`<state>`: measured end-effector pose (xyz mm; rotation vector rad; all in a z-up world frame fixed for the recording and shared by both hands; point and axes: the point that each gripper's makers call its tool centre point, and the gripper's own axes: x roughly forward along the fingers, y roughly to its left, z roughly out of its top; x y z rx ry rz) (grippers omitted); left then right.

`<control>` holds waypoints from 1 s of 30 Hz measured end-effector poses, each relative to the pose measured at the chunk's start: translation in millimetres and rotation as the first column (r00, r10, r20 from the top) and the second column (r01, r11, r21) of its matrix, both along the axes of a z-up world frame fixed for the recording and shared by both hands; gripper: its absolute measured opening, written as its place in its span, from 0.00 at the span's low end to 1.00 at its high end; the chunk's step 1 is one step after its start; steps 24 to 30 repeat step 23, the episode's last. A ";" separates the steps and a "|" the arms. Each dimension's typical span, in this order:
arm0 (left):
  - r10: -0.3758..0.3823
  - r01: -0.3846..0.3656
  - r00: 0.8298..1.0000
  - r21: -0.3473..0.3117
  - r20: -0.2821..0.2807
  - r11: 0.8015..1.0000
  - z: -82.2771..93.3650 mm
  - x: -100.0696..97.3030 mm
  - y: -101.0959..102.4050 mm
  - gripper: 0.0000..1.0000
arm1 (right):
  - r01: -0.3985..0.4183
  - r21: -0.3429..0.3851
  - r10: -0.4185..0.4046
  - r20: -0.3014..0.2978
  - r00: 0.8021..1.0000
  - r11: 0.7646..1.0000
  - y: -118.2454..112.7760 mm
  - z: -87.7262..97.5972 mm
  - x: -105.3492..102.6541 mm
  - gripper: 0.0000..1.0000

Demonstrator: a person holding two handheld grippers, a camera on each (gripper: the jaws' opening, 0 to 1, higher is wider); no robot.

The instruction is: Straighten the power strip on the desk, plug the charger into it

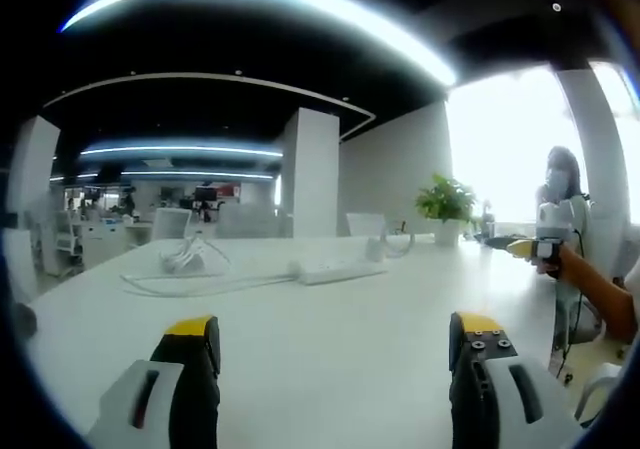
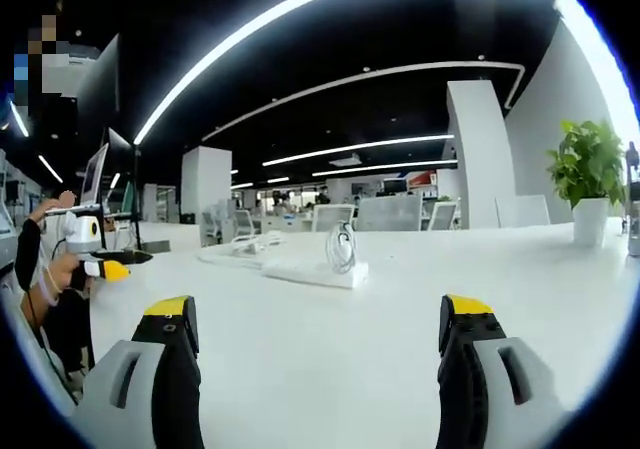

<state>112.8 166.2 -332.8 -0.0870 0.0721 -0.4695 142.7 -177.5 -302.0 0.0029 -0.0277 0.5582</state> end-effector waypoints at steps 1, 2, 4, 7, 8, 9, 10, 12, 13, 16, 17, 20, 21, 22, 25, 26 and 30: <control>0.000 0.000 1.000 -0.001 0.000 1.000 -0.1 0.0 0.2 0.98 | 0.000 0.001 0.000 -0.002 1.000 1.000 -0.1 -0.8 -0.1 1.00; 0.001 -0.001 1.000 -0.001 0.000 1.000 -0.2 -0.1 0.4 0.98 | 0.000 0.002 0.000 -0.004 1.000 1.000 -0.3 -1.6 -0.1 1.00; 0.003 -0.003 1.000 0.000 -0.001 1.000 -0.8 -0.2 1.4 0.98 | 0.001 0.003 -0.001 -0.005 1.000 1.000 -0.3 -2.4 -0.5 1.00; 0.006 -0.006 1.000 -0.001 -0.002 1.000 -1.2 -0.2 2.7 0.98 | 0.003 0.009 -0.003 -0.005 1.000 1.000 0.0 -2.4 -1.0 1.00; 0.008 -0.008 1.000 -0.001 -0.002 1.000 -1.4 -0.1 3.2 0.98 | 0.003 0.009 -0.003 -0.005 1.000 1.000 0.1 -2.5 -1.3 1.00; 0.009 -0.009 1.000 -0.001 -0.002 1.000 -1.5 0.0 3.7 0.98 | 0.004 0.011 -0.004 -0.005 1.000 1.000 0.1 -2.4 -1.5 1.00; 0.009 -0.009 1.000 -0.002 -0.003 1.000 -1.7 -0.1 3.9 0.98 | 0.005 0.011 -0.005 -0.003 1.000 1.000 0.3 -2.2 -1.8 1.00; 0.010 -0.010 1.000 -0.001 -0.003 1.000 -2.4 0.1 4.2 0.98 | 0.002 0.012 -0.002 -0.005 1.000 1.000 1.4 -2.6 -2.4 1.00; 0.009 -0.009 1.000 -0.001 -0.006 1.000 -3.1 0.3 4.2 0.98 | 0.001 0.013 -0.001 -0.007 1.000 1.000 1.5 -3.2 -2.1 1.00; 0.008 -0.008 1.000 -0.002 -0.007 1.000 -3.9 0.7 3.6 0.98 | 0.000 0.014 0.000 -0.008 1.000 1.000 2.4 -3.5 -2.0 1.00; 0.008 -0.008 1.000 -0.002 -0.007 1.000 -4.1 0.8 3.4 0.98 | -0.002 0.016 0.002 -0.007 1.000 1.000 3.0 -3.2 -2.1 1.00; 0.008 -0.008 1.000 -0.002 -0.007 1.000 -4.3 1.0 3.4 0.98 | -0.004 0.019 0.005 -0.006 1.000 1.000 4.7 -2.9 -2.0 1.00; 0.008 -0.008 1.000 -0.002 -0.007 1.000 -4.2 1.1 3.6 0.98 | -0.005 0.018 0.005 -0.006 1.000 1.000 5.1 -3.2 -2.0 1.00; 0.008 -0.008 1.000 -0.002 -0.007 1.000 -4.2 1.1 3.7 0.98 | -0.006 0.018 0.006 -0.007 1.000 1.000 5.6 -3.3 -2.0 1.00; 0.009 -0.009 1.000 -0.002 -0.007 1.000 -4.1 1.3 3.9 0.98 | -0.005 0.019 0.005 -0.007 1.000 1.000 5.8 -3.4 -2.0 1.00; 0.009 -0.009 1.000 -0.002 -0.007 1.000 -4.1 1.3 3.9 0.98 | -0.005 0.019 0.005 -0.007 1.000 1.000 5.8 -3.4 -2.0 1.00; 0.009 -0.009 1.000 -0.002 -0.007 1.000 -4.1 1.3 3.9 0.98 | -0.005 0.019 0.005 -0.007 1.000 1.000 5.8 -3.4 -2.0 1.00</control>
